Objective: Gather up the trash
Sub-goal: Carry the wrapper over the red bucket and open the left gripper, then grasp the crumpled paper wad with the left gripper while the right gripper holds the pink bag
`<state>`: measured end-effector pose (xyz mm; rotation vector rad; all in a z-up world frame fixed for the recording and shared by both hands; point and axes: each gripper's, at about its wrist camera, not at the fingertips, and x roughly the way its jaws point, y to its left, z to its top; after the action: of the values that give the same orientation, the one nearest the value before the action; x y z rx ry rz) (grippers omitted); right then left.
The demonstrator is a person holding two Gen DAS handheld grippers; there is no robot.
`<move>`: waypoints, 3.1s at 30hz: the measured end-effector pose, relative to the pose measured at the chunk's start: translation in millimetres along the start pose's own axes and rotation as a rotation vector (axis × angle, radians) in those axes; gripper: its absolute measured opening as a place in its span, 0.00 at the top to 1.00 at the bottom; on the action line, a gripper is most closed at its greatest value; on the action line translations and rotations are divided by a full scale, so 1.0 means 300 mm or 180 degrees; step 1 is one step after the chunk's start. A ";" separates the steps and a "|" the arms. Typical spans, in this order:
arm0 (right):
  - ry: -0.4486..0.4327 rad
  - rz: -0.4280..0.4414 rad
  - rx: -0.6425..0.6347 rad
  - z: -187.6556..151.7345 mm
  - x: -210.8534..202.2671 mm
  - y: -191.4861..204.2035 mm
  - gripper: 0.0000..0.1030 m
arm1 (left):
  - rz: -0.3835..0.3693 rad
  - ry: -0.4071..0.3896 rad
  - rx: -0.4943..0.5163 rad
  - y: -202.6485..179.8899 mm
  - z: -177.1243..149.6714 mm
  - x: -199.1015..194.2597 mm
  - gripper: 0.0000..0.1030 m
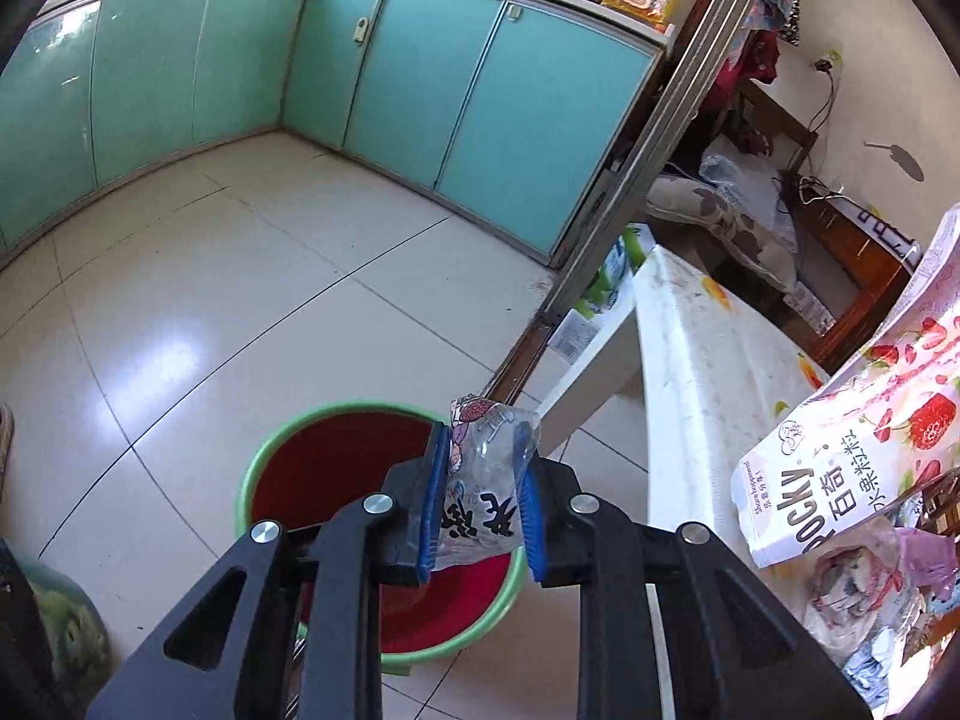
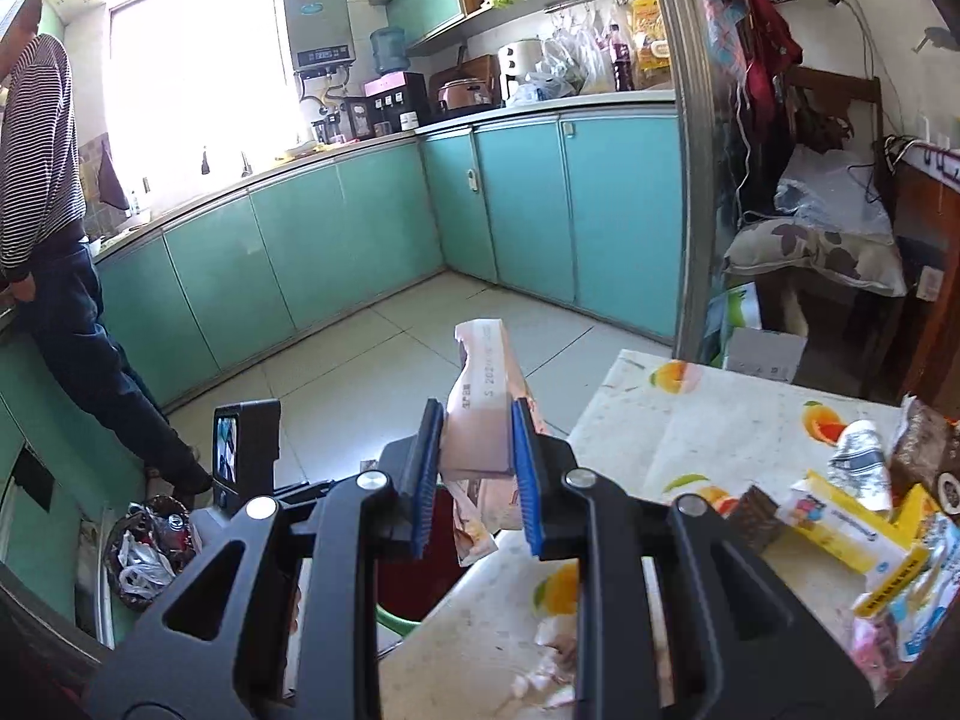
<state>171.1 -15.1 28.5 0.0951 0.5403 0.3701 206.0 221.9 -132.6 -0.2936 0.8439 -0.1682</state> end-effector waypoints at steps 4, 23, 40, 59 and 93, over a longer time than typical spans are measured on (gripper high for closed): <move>0.0140 0.0098 0.0040 -0.009 0.153 0.039 0.77 | 0.0110 0.0095 -0.0038 0.063 -0.004 0.033 0.81; 0.0408 0.0044 0.0078 -0.014 0.213 0.084 0.28 | 0.0215 0.0118 -0.0351 0.117 0.022 0.093 0.18; 0.0275 -0.1038 -0.0143 -0.169 -0.431 -0.276 0.17 | -0.0474 -0.0227 0.0362 -0.372 -0.036 -0.241 0.11; 0.0427 -0.1105 0.0124 -0.367 -0.397 -0.393 0.83 | -0.0534 0.0222 0.0999 -0.634 -0.270 -0.199 0.10; -0.0107 -0.1076 -0.0059 -0.244 -0.502 -0.267 0.86 | -0.0806 -0.0177 0.1334 -0.717 -0.267 -0.306 0.79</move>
<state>39.3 -145.5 24.1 -0.0087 0.5093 0.0436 78.8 27.2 -48.7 -0.0092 0.6946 -0.5626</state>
